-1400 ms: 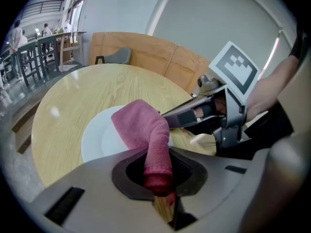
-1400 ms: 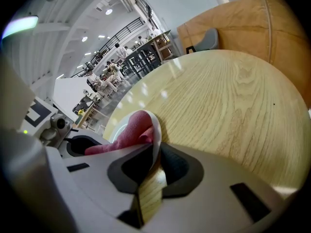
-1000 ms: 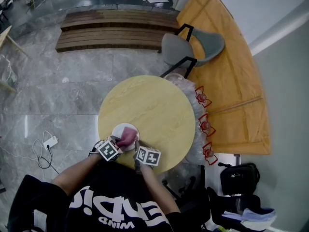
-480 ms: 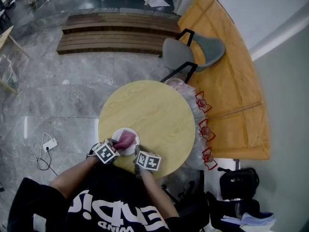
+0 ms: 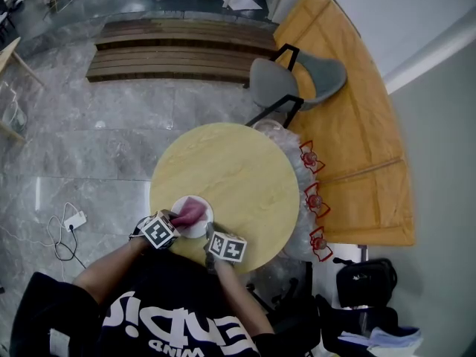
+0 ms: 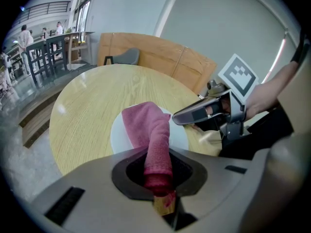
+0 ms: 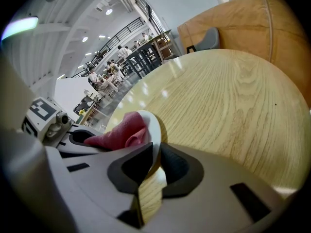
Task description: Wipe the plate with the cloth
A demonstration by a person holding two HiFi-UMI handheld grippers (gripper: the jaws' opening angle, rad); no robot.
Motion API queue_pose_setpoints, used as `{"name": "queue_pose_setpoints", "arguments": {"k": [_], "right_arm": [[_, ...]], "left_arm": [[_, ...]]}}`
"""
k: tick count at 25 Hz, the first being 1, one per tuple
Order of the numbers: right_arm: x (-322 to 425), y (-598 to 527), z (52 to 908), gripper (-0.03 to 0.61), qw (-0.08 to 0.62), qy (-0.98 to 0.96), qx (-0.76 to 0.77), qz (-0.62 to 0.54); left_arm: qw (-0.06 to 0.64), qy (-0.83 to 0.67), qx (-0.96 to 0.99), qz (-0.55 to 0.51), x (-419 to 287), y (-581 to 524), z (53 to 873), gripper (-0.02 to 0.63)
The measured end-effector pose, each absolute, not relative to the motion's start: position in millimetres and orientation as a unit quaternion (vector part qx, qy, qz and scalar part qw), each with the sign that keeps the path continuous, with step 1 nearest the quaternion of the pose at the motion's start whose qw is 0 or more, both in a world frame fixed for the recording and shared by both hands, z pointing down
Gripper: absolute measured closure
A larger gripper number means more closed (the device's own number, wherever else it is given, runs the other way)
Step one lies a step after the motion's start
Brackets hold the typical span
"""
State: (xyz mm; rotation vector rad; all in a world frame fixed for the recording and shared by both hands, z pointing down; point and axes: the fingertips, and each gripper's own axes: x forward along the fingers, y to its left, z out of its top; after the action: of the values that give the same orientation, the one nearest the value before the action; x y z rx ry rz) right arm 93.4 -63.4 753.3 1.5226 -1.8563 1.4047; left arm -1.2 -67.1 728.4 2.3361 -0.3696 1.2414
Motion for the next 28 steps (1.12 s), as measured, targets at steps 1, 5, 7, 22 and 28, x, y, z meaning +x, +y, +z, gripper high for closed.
{"name": "queue_pose_setpoints", "arguments": {"k": [1, 5, 7, 22, 28], "right_arm": [[93.4, -63.2, 753.3, 0.512, 0.179, -0.657, 0.538, 0.497], [93.2, -63.4, 753.7, 0.512, 0.178, -0.658, 0.537, 0.496], [91.2, -64.9, 751.0, 0.512, 0.172, -0.66, 0.536, 0.497], [94.4, -63.2, 754.0, 0.512, 0.18, -0.66, 0.538, 0.492], [93.2, -62.8, 753.9, 0.511, 0.185, -0.661, 0.538, 0.489]], "left_arm": [[0.233, -0.136, 0.851, 0.451, -1.9, -68.3, 727.3, 0.565], [0.234, -0.144, 0.849, 0.451, -5.8, -72.8, 727.1, 0.564], [0.23, -0.146, 0.849, 0.452, -7.1, -74.1, 727.3, 0.564], [0.218, -0.155, 0.852, 0.45, -11.2, -79.0, 727.8, 0.565], [0.219, -0.169, 0.849, 0.45, -20.6, -85.3, 724.6, 0.565]]}}
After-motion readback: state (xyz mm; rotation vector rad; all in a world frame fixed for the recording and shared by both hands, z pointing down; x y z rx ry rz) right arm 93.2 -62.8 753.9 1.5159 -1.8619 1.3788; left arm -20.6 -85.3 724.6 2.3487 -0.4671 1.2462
